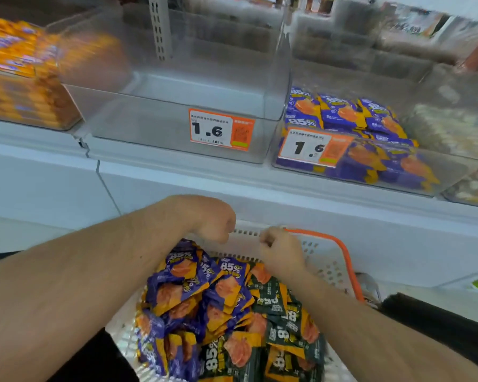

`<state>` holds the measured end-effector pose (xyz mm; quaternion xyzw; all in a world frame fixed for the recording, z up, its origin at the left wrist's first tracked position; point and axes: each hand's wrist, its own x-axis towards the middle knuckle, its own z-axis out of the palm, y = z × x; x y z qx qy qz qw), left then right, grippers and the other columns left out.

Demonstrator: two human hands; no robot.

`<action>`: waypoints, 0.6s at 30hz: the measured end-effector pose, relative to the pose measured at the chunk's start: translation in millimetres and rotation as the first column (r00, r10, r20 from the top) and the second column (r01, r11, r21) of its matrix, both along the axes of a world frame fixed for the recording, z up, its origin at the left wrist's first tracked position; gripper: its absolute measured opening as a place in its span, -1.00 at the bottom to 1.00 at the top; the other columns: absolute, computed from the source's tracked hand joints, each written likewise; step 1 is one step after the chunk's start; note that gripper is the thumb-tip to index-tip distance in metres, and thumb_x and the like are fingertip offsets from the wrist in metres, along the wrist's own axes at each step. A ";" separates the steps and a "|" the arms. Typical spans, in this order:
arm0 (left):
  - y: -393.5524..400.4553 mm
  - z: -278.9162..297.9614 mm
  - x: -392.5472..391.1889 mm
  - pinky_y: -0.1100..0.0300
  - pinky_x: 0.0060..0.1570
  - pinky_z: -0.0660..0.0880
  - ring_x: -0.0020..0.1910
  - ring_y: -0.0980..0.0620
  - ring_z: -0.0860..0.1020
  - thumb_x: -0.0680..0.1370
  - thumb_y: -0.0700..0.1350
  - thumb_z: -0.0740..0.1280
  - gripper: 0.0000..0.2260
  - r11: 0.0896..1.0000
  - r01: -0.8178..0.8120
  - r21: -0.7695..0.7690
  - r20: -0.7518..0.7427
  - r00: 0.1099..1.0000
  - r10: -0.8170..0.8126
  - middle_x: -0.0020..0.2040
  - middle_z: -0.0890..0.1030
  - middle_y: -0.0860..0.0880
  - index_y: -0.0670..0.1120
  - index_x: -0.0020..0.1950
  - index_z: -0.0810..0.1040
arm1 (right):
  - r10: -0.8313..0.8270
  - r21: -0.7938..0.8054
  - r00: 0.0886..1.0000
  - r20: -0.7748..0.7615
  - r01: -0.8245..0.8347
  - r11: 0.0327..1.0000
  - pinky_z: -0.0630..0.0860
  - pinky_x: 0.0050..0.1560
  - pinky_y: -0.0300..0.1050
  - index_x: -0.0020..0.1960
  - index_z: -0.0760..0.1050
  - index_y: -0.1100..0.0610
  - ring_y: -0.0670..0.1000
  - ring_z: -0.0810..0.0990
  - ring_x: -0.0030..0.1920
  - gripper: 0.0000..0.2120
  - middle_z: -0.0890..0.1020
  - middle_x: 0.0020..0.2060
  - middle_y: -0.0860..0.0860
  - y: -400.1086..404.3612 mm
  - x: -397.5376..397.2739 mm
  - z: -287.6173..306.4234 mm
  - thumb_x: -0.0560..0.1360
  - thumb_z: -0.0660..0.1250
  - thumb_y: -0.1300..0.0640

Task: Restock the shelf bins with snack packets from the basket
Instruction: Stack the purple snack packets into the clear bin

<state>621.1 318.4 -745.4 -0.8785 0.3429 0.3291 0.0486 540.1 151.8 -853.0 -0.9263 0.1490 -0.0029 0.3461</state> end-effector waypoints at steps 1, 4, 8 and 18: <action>-0.2 -1.3 -0.2 0.13 0.08 0.32 0.17 -0.08 0.43 0.61 -0.07 0.19 -0.78 0.999 -0.025 -0.042 0.005 1.000 0.025 0.23 0.45 -0.07 0.05 0.24 0.47 | -0.025 0.069 0.983 -0.182 0.038 0.997 0.49 -0.27 -0.12 -0.08 0.58 0.18 0.08 0.55 -0.28 -0.84 0.59 -0.25 0.05 4.0 -4.7 -19.9 0.51 0.22 0.27; -2.4 0.2 0.3 0.19 0.12 0.29 0.34 -0.04 0.40 0.63 -0.03 0.18 -0.68 0.990 -0.064 -0.129 0.024 0.997 0.068 0.41 0.41 0.00 0.04 0.39 0.42 | -0.046 0.201 0.886 -0.461 0.155 0.967 0.38 -0.34 -0.14 0.00 0.51 0.15 0.08 0.50 -0.25 -0.79 0.56 -0.13 0.10 18.3 -14.6 -64.8 0.53 0.16 0.36; -5.5 -2.8 3.2 0.17 0.09 0.36 0.23 -0.03 0.47 0.64 -0.02 0.18 -0.71 0.995 -0.039 -0.092 0.007 0.999 0.040 0.28 0.50 0.00 -0.02 0.33 0.47 | -0.162 0.186 0.783 -0.601 0.333 0.924 0.47 -0.37 -0.07 0.29 0.37 0.15 0.10 0.58 -0.29 -0.69 0.59 -0.19 0.11 42.3 -15.0 -96.7 0.55 0.22 0.18; -5.7 -3.6 6.1 0.19 0.12 0.33 0.28 -0.02 0.45 0.64 -0.03 0.18 -0.68 0.997 -0.047 -0.060 0.011 0.999 0.048 0.35 0.47 0.00 -0.01 0.39 0.44 | -0.246 0.424 0.662 -0.708 0.677 0.601 0.38 -0.42 -0.14 -0.10 0.40 0.20 0.08 0.41 -0.38 -0.88 0.49 -0.30 0.11 69.7 4.5 -107.6 0.46 0.35 0.29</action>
